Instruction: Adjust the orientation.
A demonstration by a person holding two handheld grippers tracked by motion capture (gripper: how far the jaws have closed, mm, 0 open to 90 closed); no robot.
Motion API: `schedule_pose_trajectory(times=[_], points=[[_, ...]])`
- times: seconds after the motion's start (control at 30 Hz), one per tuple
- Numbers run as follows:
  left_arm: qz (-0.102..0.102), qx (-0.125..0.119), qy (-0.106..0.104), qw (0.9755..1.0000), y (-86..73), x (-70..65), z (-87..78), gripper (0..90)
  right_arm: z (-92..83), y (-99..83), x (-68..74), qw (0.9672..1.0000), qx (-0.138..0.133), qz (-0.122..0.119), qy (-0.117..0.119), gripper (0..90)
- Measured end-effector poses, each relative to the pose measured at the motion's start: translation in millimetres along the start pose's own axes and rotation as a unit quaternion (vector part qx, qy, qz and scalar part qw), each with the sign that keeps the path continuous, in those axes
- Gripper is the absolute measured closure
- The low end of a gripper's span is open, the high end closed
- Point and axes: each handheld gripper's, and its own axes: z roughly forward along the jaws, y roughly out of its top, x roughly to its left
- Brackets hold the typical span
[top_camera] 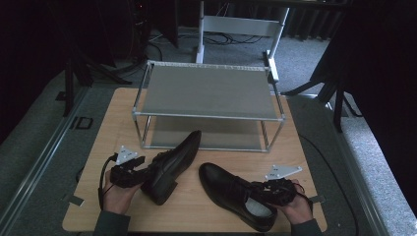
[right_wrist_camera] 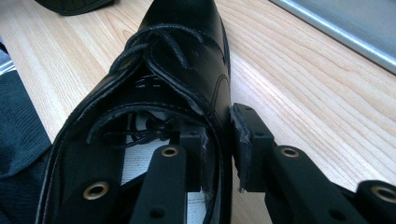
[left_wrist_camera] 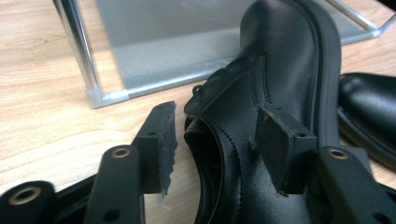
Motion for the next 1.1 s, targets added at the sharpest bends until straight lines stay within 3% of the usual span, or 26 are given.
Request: schedule_pose_trajectory(times=[0.1,0.43,0.6,0.73,0.8,1.0,1.1], points=[[-0.003,0.003,-0.005,1.0,0.0,1.4,0.1,46.9,1.1,0.1,0.4,1.0,0.001,0.001,-0.002,74.1],[-0.019,0.019,-0.05,0.9984,-1.2,-0.5,1.7,50.4,4.7,0.6,2.0,0.9999,0.008,-0.002,-0.006,72.8],[-0.023,0.02,-0.056,0.998,-2.3,-1.4,2.1,50.1,5.3,0.6,2.8,0.9999,0.011,-0.004,-0.009,72.6],[-0.031,0.028,-0.063,0.9971,-1.8,-1.5,3.2,43.2,5.9,0.7,3.4,0.9999,0.013,-0.004,-0.01,72.5],[-0.025,0.036,-0.071,0.9965,-2.3,-6.6,5.6,36.7,6.1,0.7,3.4,0.9998,0.013,-0.004,-0.01,72.4],[-0.009,0.04,-0.079,0.996,1.0,-14.7,5.0,38.7,6.7,0.5,3.7,0.9998,0.014,-0.005,-0.011,72.1],[0.023,0.037,-0.074,0.9963,2.7,-24.9,2.1,39.1,7.0,0.4,3.6,0.9998,0.014,-0.004,-0.011,71.9]])
